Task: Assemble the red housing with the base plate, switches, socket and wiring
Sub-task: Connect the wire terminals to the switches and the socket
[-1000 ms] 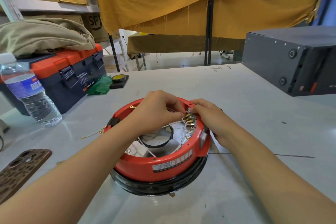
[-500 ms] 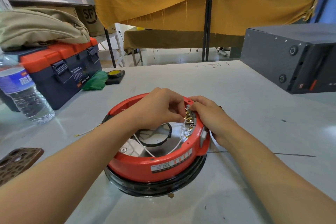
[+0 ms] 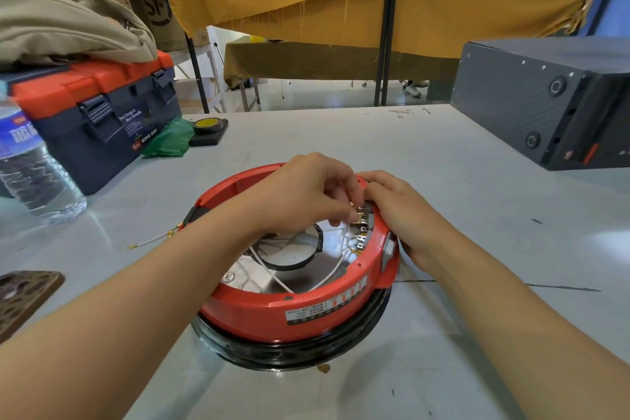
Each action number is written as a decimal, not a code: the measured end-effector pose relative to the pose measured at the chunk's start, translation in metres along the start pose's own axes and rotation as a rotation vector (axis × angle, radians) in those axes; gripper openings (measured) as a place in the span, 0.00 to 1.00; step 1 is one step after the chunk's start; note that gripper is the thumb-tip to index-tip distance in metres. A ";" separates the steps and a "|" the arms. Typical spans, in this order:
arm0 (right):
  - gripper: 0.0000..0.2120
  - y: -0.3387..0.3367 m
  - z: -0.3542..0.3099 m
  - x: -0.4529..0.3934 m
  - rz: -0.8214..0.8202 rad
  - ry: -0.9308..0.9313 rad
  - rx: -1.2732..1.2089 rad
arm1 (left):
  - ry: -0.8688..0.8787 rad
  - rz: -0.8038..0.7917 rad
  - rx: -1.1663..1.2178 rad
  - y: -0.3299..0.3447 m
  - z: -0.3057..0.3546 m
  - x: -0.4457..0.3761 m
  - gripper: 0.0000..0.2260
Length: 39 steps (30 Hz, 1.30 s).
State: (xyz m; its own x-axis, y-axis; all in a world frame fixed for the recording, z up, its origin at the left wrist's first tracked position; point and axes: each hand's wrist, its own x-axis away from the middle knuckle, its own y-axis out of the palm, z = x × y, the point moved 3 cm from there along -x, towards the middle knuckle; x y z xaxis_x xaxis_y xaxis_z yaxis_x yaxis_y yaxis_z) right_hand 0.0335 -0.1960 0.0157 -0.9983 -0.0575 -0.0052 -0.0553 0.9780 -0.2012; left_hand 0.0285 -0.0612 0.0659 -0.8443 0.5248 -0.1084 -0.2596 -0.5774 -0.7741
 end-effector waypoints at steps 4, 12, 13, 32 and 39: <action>0.12 0.000 0.002 -0.001 0.001 0.008 -0.003 | 0.010 0.021 0.019 0.004 -0.004 0.002 0.03; 0.11 0.000 0.003 -0.003 0.018 0.017 0.008 | 0.051 0.027 -0.034 0.007 -0.003 0.007 0.04; 0.11 0.000 0.003 -0.003 0.019 0.019 0.007 | 0.061 0.026 -0.052 0.007 -0.003 0.007 0.04; 0.12 0.001 0.000 0.001 -0.003 0.011 -0.005 | 0.112 0.033 -0.060 0.011 -0.006 0.006 0.09; 0.12 0.001 0.000 0.001 -0.007 0.010 -0.013 | 0.116 0.046 -0.095 0.012 -0.005 0.005 0.09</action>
State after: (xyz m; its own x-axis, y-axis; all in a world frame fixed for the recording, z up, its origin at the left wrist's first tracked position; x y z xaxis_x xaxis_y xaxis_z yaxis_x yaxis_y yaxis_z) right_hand 0.0325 -0.1947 0.0154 -0.9980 -0.0623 0.0062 -0.0623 0.9801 -0.1883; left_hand 0.0234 -0.0620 0.0530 -0.7929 0.5714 -0.2118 -0.1720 -0.5433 -0.8217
